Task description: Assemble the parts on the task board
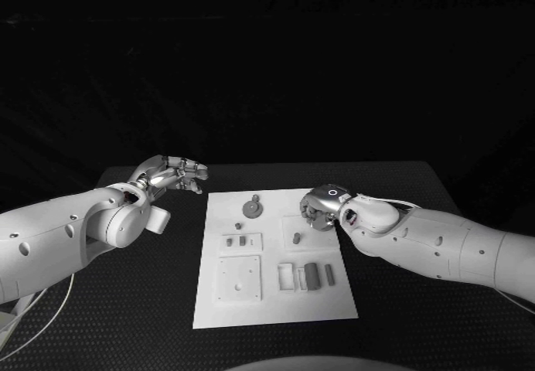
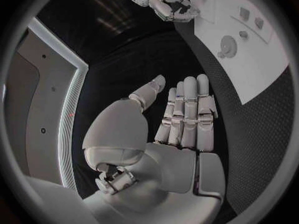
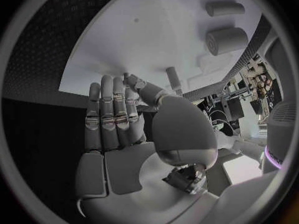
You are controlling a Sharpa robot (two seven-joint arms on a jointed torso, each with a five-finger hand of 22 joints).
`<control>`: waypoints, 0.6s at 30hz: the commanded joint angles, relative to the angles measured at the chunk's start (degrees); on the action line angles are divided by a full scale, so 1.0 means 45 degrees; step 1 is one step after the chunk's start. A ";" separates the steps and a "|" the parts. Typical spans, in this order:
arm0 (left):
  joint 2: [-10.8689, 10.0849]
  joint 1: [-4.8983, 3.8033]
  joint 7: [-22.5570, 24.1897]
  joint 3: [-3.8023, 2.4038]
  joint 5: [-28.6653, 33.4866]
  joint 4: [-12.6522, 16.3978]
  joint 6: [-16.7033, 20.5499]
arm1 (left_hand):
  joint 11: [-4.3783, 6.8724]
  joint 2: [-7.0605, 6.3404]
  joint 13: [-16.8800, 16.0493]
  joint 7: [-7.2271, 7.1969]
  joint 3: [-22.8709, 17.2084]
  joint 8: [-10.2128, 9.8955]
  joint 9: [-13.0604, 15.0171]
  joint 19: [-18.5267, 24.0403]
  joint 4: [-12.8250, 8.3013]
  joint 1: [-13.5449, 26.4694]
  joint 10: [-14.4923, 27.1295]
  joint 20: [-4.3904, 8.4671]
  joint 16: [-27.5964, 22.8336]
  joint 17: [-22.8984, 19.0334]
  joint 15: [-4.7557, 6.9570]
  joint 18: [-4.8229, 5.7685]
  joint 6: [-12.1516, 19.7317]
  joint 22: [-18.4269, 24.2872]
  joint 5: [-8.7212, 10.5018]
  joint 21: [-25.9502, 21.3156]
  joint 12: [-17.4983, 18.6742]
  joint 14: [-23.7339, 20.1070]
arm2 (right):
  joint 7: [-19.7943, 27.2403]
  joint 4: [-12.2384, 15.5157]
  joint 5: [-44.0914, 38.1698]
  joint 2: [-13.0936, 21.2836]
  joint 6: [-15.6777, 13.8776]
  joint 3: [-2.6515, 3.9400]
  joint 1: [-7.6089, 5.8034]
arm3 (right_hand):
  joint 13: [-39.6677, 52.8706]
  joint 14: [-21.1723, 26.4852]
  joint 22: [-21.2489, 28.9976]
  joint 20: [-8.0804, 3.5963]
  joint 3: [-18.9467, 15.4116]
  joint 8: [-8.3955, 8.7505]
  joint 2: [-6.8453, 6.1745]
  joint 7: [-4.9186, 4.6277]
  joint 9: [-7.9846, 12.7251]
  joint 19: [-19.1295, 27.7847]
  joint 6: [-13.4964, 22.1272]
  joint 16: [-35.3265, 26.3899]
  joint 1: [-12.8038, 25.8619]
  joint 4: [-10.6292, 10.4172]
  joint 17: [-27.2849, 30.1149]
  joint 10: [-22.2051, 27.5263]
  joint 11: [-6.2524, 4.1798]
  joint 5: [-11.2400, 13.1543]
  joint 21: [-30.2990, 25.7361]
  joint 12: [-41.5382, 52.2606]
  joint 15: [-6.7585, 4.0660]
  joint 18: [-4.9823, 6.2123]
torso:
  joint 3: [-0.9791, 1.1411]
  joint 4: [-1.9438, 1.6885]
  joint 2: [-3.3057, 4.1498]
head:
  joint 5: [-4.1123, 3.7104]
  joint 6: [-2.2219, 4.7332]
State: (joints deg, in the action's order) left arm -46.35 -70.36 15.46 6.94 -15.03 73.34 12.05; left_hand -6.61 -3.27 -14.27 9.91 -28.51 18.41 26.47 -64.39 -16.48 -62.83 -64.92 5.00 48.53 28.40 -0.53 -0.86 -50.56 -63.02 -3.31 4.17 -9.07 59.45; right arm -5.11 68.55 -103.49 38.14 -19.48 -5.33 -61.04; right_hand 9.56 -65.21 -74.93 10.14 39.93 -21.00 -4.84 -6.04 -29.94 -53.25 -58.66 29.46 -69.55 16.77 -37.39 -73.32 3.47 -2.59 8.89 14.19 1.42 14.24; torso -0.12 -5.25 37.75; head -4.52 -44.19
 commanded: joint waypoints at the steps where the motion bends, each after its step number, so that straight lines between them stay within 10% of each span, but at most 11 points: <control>1: 0.0035 -0.0003 0.0100 -0.0009 0.0083 0.0007 -0.0077 | -0.0009 0.0107 0.0014 -0.0002 0.0090 -0.0046 -0.0022 -0.0063 -0.0020 -0.0044 0.0067 0.0009 -0.0088 0.0014 -0.0017 -0.0143 0.0111 0.0018 0.0039 -0.0071 0.0079 0.0064 | -0.0131 0.0047 -0.0120 0.0034 0.0053 0.0067 -0.0131 | 0.0031 -0.0060 -0.0057 -0.0002 0.0088 -0.0069 -0.0022 -0.0012 -0.0001 -0.0102 -0.0097 0.0027 0.0033 -0.0005 -0.0018 -0.0046 -0.0003 -0.0050 0.0031 0.0033 -0.0007 0.0169 | -0.0012 -0.0001 -0.0004 | -0.0009 0.0007; 18: 0.0019 -0.0003 0.0041 -0.0009 0.0083 0.0003 -0.0123 | -0.0014 0.0102 0.0020 0.0004 0.0101 -0.0052 -0.0025 -0.0060 -0.0019 -0.0047 0.0080 0.0004 -0.0106 0.0029 -0.0021 -0.0143 0.0123 0.0037 0.0039 -0.0073 0.0086 0.0063 | -0.0143 0.0572 0.0206 0.0358 0.0235 0.0142 -0.0314 | 0.0066 -0.0074 -0.0072 -0.0005 0.0097 -0.0074 -0.0035 -0.0010 -0.0041 -0.0122 -0.0096 0.0015 0.0052 -0.0009 -0.0044 -0.0054 -0.0007 -0.0050 0.0017 0.0026 -0.0012 0.0169 | -0.0009 0.0009 0.0001 | 0.0019 -0.0002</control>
State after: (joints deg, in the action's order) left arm -46.36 -70.36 15.35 6.94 -15.03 73.27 12.03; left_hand -6.60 -3.27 -14.27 9.91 -28.35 18.42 26.43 -64.39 -16.64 -62.83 -64.93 5.00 48.33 28.44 -0.53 -0.86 -50.56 -62.92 -3.31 4.17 -9.07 59.45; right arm -5.53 70.82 -102.95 39.70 -19.21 -4.73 -62.43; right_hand 9.79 -65.20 -74.92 10.14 39.93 -20.97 -4.84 -6.05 -30.05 -53.25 -58.66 29.46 -69.54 16.77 -37.51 -73.32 3.49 -2.59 8.89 14.19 1.43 14.24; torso -0.16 -5.26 37.74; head -4.44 -44.21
